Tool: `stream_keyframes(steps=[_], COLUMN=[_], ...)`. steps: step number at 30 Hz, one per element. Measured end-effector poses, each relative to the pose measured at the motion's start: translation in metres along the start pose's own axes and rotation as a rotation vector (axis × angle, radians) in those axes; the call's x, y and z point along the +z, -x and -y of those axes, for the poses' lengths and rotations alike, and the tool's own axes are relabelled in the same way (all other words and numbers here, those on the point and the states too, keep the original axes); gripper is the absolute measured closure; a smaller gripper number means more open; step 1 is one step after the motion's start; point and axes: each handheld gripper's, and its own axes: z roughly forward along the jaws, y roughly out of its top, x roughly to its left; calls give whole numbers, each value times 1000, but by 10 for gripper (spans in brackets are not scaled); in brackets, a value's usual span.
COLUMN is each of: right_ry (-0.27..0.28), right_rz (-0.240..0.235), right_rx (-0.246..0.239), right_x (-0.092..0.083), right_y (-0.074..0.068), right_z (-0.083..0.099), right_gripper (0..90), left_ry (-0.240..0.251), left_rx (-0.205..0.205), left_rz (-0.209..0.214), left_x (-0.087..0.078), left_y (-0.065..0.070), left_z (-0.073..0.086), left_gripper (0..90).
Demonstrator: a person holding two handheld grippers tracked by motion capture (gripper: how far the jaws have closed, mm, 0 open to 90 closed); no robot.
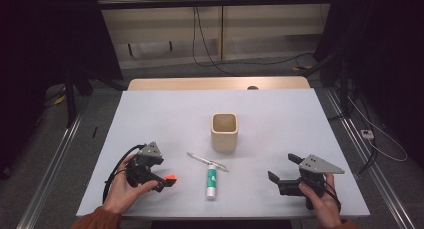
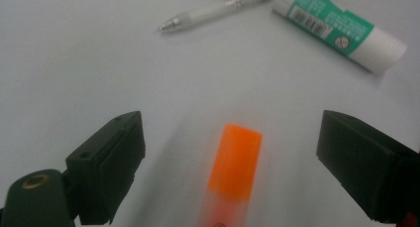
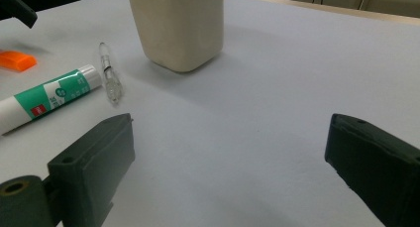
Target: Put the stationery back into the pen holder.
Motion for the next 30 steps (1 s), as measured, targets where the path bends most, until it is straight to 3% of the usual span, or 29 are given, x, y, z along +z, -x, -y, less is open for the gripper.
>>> stream_keyframes(steps=[7,11,12,14,20,30], right_ry=[-1,-1,-1,-2,-3,-4], right_rz=[-1,0,0,-1,0,-1], right_rx=[-1,-1,-1,-1,0,-2], right_x=[0,0,0,0,0,1], right_y=[0,0,0,0,0,0], right_z=[0,0,0,0,0,0], right_gripper=[49,49,49,49,49,49], left_ry=[-30,-61,-84,-92,-142,-171], left_rx=[13,18,42,33,83,93], left_rz=[-19,-31,-31,-44,-33,-17], left_x=[2,1,0,0,5,8], left_y=[4,4,3,3,5,7], left_z=[5,7,7,9,9,9], left_gripper=[153,227,258,320,392,565])
